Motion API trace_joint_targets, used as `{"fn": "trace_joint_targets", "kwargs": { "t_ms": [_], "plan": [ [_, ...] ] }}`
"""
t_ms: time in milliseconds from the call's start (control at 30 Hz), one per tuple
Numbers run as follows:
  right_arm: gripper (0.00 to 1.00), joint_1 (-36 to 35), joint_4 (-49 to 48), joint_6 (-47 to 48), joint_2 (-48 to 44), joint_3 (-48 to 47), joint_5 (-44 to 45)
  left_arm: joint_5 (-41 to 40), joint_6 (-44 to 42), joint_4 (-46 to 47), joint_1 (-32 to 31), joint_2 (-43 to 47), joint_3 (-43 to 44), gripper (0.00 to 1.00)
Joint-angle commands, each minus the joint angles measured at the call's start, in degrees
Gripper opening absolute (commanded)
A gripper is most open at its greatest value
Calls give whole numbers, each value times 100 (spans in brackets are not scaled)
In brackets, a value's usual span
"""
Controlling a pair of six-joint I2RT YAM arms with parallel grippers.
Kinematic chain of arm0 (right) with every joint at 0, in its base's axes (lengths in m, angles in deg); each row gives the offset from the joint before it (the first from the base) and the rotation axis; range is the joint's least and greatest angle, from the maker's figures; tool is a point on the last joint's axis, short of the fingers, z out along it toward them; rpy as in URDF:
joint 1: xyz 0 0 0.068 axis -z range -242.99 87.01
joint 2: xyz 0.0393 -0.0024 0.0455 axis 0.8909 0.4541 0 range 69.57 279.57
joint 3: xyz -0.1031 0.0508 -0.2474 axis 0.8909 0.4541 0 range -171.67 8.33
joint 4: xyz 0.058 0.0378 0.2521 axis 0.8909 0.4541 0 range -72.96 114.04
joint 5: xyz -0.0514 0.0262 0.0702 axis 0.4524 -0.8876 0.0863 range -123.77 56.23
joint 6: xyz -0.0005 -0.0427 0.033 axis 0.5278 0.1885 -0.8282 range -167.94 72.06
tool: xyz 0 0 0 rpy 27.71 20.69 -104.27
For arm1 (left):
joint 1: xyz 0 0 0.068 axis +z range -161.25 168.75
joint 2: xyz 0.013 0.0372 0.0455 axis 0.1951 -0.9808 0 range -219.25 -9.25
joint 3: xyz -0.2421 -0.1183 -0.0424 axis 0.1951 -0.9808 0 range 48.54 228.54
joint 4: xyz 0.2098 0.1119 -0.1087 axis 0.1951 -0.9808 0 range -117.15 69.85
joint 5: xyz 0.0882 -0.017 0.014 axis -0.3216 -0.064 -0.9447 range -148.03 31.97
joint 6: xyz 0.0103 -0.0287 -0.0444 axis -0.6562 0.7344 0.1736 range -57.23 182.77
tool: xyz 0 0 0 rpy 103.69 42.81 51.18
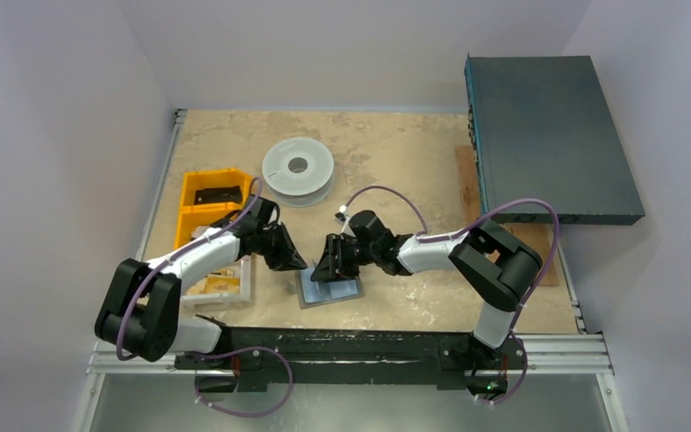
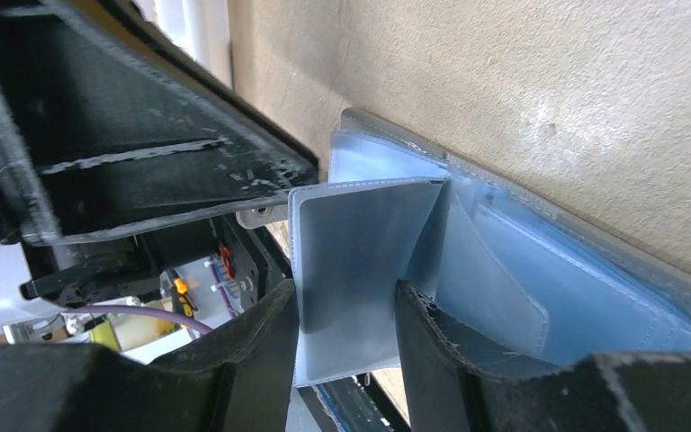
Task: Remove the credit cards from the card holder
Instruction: Remove the credit card from the card holder.
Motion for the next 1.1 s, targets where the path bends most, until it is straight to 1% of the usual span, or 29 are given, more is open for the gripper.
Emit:
{"fn": "trace_joint_targets", "kwargs": {
  "t_ms": [0, 67, 100, 233, 400, 533, 667, 900, 967, 1067],
  "plan": [
    [45, 25, -228, -13, -216, 24, -175, 239, 157, 512, -53, -342, 50, 6],
    [50, 25, -215, -3, -243, 15, -174, 252, 169, 594, -70, -525, 39, 6],
    [51, 25, -213, 5, -252, 12, -167, 264, 182, 645, -79, -587, 35, 6],
    [51, 26, -114, 48, -308, -9, -117, 247, 183, 724, -123, -714, 21, 5],
    [53, 30, 78, 132, -452, -44, -2, 227, 159, 662, -174, -623, 58, 5],
    [53, 25, 329, 230, -674, -119, 158, 169, 102, 475, -227, -411, 137, 6],
    [54, 25, 807, 439, -848, -255, 526, 228, 71, 415, -313, -313, 232, 6],
    [53, 26, 1304, 686, -1024, -252, 977, 224, 145, 429, -600, -458, 453, 6],
    [52, 29, 1403, 726, -1086, -235, 1087, 226, 176, 453, -659, -523, 509, 6],
    [48, 25, 1482, 758, -1189, -171, 1174, 209, 190, 449, -715, -581, 577, 6]
  ]
}}
